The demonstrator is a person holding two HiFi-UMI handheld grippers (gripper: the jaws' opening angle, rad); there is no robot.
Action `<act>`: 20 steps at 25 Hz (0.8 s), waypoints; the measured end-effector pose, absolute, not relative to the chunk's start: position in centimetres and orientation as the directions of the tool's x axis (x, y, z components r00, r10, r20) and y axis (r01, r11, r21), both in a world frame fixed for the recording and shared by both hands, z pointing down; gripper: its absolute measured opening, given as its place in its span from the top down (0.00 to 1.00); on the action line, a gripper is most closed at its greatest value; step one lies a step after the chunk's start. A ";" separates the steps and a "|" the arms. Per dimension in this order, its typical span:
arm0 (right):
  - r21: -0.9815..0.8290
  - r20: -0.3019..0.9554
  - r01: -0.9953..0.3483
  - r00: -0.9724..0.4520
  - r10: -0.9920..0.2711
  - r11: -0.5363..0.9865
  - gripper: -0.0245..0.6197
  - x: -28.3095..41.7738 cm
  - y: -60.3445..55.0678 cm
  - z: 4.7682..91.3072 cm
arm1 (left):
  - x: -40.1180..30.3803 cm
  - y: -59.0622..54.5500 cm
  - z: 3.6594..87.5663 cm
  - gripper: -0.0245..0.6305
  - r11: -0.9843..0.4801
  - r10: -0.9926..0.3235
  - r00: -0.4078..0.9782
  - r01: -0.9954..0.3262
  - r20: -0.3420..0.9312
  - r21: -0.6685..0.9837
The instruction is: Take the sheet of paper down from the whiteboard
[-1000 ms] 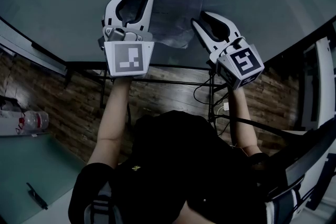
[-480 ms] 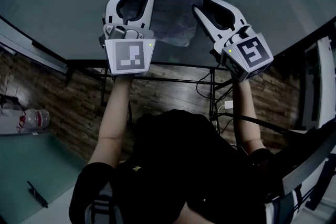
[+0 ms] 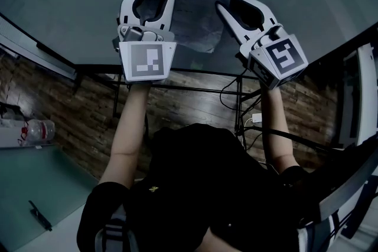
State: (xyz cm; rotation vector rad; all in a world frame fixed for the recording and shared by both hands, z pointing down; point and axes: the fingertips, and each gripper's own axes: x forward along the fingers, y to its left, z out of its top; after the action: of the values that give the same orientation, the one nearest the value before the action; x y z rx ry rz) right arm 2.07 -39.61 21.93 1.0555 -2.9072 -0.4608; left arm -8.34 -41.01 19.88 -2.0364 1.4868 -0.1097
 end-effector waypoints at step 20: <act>0.286 -0.107 -0.645 -0.757 -0.645 0.709 0.92 2.5 -39.8 21.4 | -8.2 -40.8 19.7 0.76 -0.195 -0.887 0.375 -0.833 -0.269 -0.518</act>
State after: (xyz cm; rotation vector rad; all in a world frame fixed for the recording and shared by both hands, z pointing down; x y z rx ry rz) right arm 2.49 -39.77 21.35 1.0958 -2.9030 -0.4850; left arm -8.23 -40.80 19.69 -2.0454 1.4765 -0.1175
